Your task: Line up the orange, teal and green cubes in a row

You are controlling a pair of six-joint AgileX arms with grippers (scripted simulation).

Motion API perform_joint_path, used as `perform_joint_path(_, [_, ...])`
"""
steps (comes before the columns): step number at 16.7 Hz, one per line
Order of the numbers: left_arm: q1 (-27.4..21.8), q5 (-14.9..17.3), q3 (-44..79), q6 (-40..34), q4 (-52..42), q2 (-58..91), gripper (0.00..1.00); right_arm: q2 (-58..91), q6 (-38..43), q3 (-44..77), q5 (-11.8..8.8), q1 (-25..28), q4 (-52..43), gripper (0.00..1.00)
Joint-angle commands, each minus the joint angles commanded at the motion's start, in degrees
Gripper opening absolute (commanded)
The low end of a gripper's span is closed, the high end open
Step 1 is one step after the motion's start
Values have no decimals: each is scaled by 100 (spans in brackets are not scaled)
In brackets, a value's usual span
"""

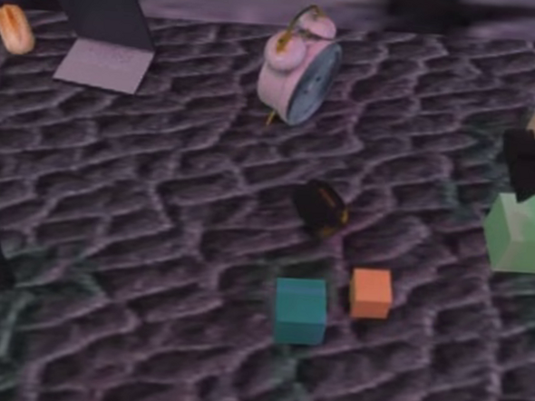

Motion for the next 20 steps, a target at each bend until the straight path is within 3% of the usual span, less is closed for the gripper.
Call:
perform_joint_path(5, [358,71,-1031,821,887,-1333,100,1180,66,1014,-11,55,-608,100])
perform_joint_path(12, [390,79,-1132,922,990,-1486,100,1310,69,1122,-14,33,-654,100])
perform_joint_path(20, [390,79,-1132,922,990,-1486,100,1911,88,161,-9,68,955,100])
